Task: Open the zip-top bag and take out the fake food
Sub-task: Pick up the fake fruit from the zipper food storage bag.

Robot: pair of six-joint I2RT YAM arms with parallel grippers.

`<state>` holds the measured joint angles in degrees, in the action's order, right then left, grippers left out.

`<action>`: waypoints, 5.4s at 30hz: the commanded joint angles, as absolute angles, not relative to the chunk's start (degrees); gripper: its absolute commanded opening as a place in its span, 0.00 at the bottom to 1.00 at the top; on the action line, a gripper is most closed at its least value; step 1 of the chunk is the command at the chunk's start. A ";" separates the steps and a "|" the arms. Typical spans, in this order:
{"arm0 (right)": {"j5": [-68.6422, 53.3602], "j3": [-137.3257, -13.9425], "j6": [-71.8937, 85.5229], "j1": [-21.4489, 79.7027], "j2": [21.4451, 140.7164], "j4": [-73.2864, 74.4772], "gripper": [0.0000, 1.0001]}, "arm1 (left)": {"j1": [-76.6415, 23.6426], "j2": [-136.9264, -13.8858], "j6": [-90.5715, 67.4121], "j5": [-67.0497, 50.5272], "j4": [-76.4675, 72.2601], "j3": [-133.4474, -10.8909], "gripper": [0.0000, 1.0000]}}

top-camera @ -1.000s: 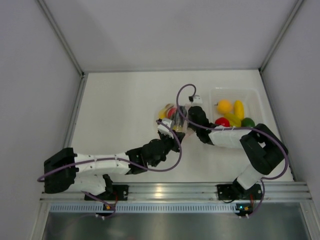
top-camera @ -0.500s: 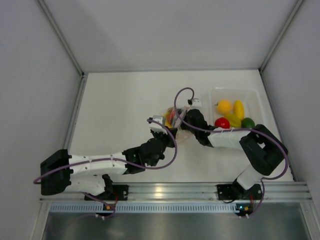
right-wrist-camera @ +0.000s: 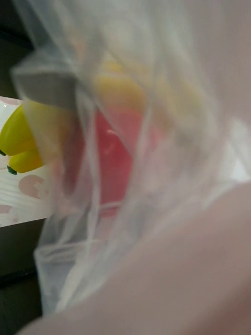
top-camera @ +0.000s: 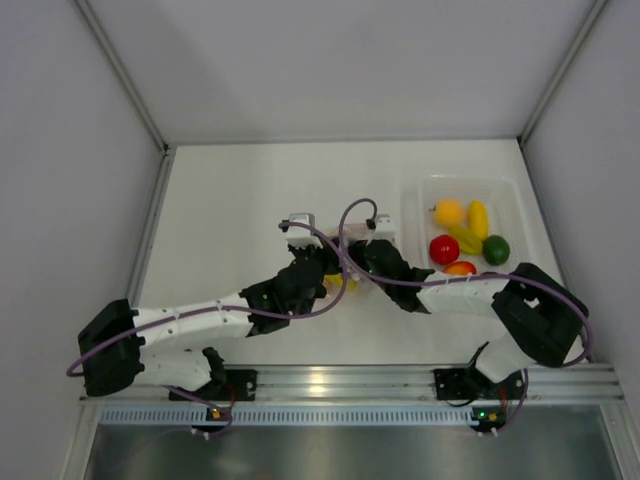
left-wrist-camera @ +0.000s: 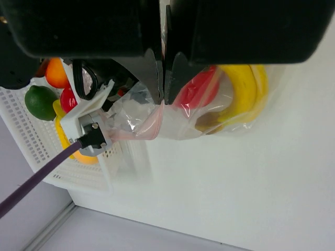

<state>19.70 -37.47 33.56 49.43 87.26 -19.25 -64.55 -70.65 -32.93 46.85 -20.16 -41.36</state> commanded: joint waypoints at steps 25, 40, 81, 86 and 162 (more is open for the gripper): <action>23.02 -30.14 29.35 53.61 76.46 -18.65 0.24 | -62.40 -69.43 -39.90 58.97 -10.81 -44.91 0.00; 23.64 -33.03 29.09 54.05 70.93 -14.17 0.23 | -59.85 -65.31 -38.59 45.81 -16.85 -40.18 0.00; 31.81 -52.90 37.36 53.88 71.53 13.44 0.20 | -71.63 -69.70 -28.39 46.58 -32.87 -38.85 0.00; 32.09 -61.24 36.21 53.79 81.98 17.75 0.20 | -71.63 -68.29 -25.23 47.11 -32.78 -39.90 0.00; 24.08 -65.65 35.69 51.86 85.78 17.40 0.15 | -50.27 -64.51 -32.69 28.13 -5.97 -46.41 0.00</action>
